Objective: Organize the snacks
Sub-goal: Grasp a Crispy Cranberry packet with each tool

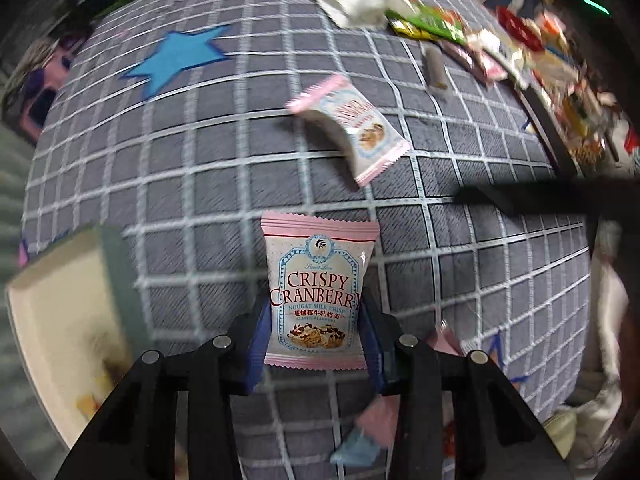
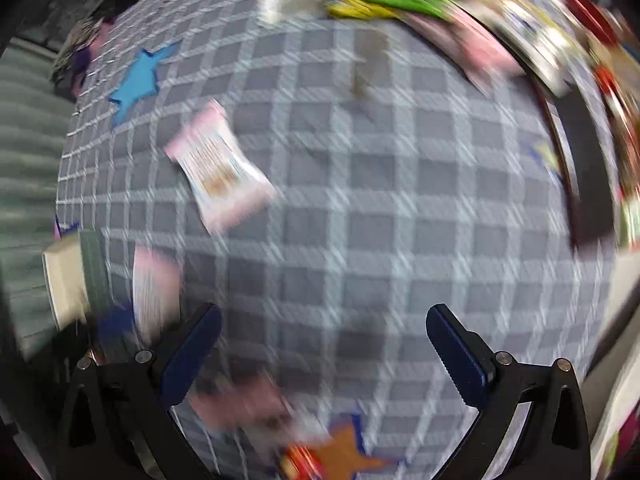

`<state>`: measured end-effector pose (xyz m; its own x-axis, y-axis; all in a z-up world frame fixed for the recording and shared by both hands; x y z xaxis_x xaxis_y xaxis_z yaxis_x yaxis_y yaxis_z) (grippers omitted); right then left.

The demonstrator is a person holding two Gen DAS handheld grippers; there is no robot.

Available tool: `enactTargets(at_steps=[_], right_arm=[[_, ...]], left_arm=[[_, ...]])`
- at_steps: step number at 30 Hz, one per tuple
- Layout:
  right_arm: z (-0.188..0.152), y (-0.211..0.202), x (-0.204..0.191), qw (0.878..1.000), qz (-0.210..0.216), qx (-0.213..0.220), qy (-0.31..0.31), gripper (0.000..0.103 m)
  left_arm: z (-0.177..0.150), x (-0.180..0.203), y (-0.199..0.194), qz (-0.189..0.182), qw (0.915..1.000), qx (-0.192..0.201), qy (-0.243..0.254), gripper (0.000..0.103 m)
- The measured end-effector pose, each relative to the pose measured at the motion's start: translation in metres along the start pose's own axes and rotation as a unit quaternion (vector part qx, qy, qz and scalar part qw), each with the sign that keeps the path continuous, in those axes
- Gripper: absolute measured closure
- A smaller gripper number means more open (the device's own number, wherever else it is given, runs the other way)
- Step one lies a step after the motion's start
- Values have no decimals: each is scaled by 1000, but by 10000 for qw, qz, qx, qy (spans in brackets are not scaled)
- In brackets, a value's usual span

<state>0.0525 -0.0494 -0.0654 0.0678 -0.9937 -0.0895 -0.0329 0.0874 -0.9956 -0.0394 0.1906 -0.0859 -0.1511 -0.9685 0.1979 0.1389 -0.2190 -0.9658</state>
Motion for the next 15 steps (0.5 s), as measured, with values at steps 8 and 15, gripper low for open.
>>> enactTargets(at_steps=[8, 15], right_arm=[[59, 20, -69, 9943, -444, -60, -972, 47], [21, 5, -162, 9941, -179, -161, -1062, 57]], left_arm=[[-36, -64, -62, 130, 9941, 376, -1009, 59], [-47, -123, -79, 540, 9820, 506, -1738, 59]])
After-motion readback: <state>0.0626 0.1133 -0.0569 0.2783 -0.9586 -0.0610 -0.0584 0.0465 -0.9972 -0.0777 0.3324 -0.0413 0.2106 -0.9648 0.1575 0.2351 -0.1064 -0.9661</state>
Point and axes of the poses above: each gripper's, at about its wrist camera, not at the fingertips, and y roughly the way its jaws point, x to its right, z to its top, the point moved 10 cm from there along y, roughly the way its jaws point, and after that the axes turned 5 degrees about -z, right-handed, at the moved point
